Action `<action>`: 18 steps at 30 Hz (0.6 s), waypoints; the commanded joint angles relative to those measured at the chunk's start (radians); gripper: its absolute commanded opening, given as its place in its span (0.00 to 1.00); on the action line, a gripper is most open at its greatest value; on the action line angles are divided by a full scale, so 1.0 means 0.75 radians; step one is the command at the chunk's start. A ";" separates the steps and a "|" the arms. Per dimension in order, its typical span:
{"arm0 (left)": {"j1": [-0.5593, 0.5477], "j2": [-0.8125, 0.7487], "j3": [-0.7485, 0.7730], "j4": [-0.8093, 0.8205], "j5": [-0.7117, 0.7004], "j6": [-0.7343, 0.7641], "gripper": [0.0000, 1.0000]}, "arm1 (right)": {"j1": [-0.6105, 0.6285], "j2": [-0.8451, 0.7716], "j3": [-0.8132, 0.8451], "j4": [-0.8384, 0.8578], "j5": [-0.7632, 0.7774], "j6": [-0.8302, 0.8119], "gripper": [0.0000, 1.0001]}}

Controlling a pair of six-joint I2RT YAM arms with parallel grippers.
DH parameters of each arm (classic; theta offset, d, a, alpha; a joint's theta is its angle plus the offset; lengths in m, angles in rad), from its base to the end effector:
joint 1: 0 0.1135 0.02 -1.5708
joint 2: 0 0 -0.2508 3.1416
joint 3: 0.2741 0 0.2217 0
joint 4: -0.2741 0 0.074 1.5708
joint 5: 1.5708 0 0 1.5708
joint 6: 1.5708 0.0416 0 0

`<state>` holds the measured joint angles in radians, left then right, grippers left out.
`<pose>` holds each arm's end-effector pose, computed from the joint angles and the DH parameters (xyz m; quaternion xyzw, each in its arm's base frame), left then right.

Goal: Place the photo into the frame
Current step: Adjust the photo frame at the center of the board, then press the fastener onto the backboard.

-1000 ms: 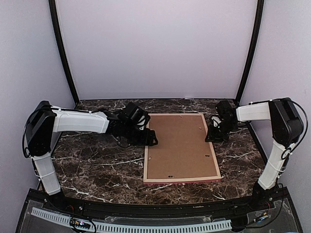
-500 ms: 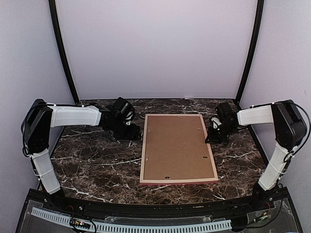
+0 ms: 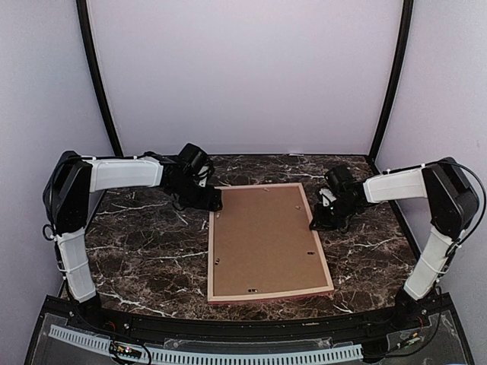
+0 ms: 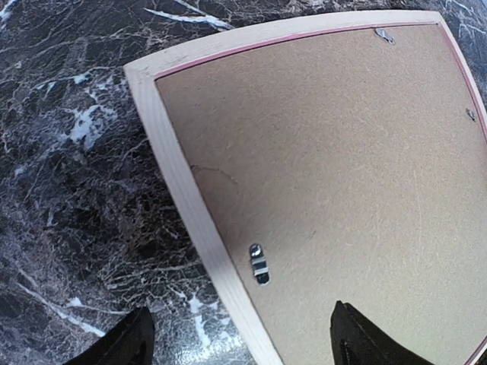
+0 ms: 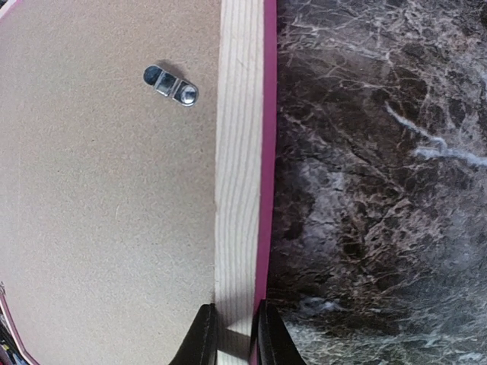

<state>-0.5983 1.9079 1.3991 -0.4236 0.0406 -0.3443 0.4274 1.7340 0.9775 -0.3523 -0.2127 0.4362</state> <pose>0.3192 -0.2196 0.2058 0.1266 0.9408 -0.1596 0.2708 0.2769 0.1358 0.1555 -0.0200 0.9680 0.1891 0.1635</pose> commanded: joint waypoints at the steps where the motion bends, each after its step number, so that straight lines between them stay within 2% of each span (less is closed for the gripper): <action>1: -0.002 0.062 0.075 -0.083 0.032 0.058 0.83 | 0.037 0.014 0.012 0.073 -0.099 0.046 0.12; 7: -0.001 0.132 0.129 -0.107 0.004 0.084 0.83 | 0.040 0.033 0.016 0.081 -0.110 0.042 0.12; 18: -0.002 0.221 0.187 -0.116 -0.034 0.107 0.69 | 0.040 0.037 -0.002 0.093 -0.119 0.044 0.12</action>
<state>-0.5983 2.0655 1.5078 -0.4847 0.0357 -0.2806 0.4450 1.7416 0.9775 -0.3359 -0.2279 0.4480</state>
